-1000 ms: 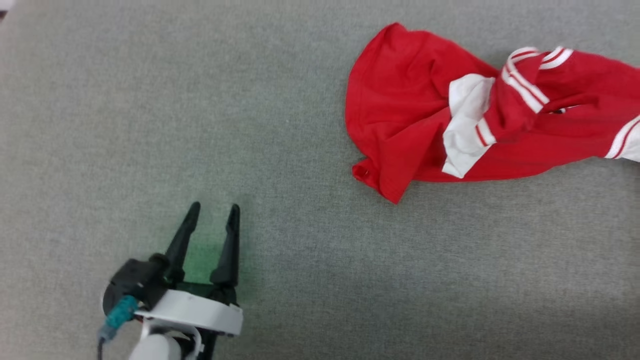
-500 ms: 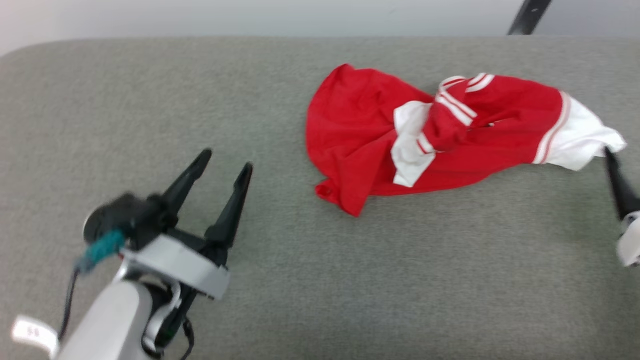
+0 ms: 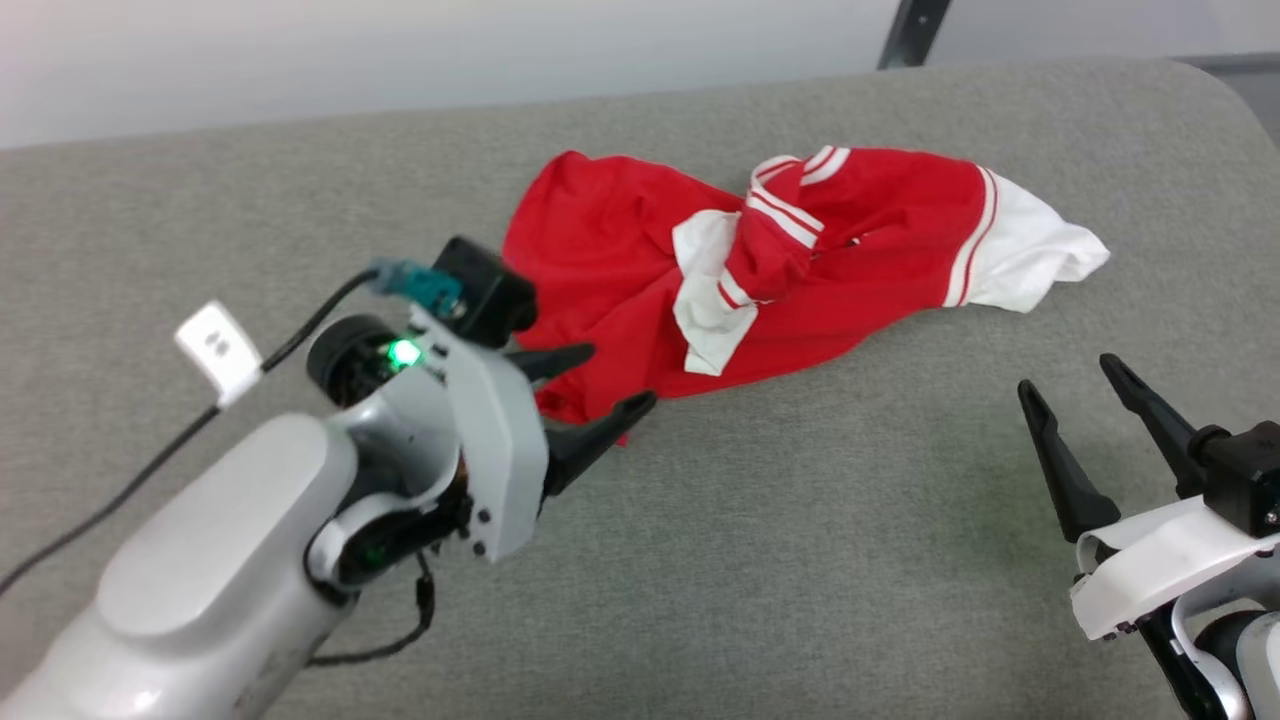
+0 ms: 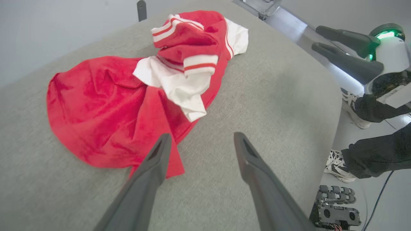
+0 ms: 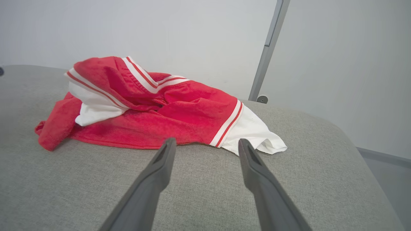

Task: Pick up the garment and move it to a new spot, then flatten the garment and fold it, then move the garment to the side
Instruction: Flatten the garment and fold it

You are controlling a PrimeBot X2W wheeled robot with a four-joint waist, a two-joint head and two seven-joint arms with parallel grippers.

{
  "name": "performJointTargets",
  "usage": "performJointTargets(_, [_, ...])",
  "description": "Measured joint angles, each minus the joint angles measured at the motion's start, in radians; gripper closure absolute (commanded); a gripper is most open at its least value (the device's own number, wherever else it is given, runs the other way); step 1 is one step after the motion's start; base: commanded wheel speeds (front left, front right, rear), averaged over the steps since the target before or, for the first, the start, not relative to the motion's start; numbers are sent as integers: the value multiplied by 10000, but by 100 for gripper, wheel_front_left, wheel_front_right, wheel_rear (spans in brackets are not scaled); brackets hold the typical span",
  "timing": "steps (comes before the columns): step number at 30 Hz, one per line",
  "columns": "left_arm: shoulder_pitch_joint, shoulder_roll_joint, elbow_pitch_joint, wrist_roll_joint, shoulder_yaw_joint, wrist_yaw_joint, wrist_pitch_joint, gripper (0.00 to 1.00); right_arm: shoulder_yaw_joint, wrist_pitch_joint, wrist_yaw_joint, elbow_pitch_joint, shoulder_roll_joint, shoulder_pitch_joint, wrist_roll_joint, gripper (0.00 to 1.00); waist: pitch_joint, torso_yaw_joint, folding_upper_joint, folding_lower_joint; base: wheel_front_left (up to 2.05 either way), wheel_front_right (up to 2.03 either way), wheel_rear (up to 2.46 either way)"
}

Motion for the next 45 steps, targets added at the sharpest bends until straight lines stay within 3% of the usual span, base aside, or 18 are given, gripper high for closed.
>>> performJointTargets(9, [-1680, -731, 1881, -554, -1329, 0, -105, 0, -2, 12, 0, -380, 368, -140, -213, 0, 619, -534, 0, -1, 0, 0, 0])
performJointTargets(23, [-3114, -755, 3492, -1254, -2894, 0, -571, 0, 205, -259, 0, -153, 738, -411, -314, 0, 1321, -1212, 0, 0, 0, 0, 0])
performJointTargets(24, [-3165, -740, 3544, -1361, -2987, 2, -577, 4, 226, -295, 0, -134, 757, -424, -314, 0, 1340, -1240, 0, 0, 0, 0, 0])
performJointTargets(25, [-3205, -715, 3572, -1453, -3108, 2, -548, 55, 240, -299, 0, -104, 777, -430, -314, 0, 1352, -1265, 0, 0, 0, 0, 0])
performJointTargets(27, [-3325, -677, 3593, -1490, -3377, 2, -568, 74, 251, -330, 0, -59, 786, -431, -314, 0, 1362, -1298, 0, -1, 0, 0, 0])
performJointTargets(28, [-3384, -669, 3622, -1599, -3436, 2, -593, 100, 251, -343, 0, -25, 786, -432, -314, 0, 1355, -1302, 0, -1, 0, 0, 0])
performJointTargets(37, [-4120, -397, 3774, -1657, -4493, 2, -579, 100, 343, -410, 0, 117, 819, -449, -316, 0, 1255, -1241, 0, 0, 0, 0, 0])
performJointTargets(45, [-5369, 121, 4071, -2153, -4479, 0, -360, 100, 278, -211, 0, 44, 769, -223, -376, 0, 897, -913, 0, -1, 0, 0, 0])
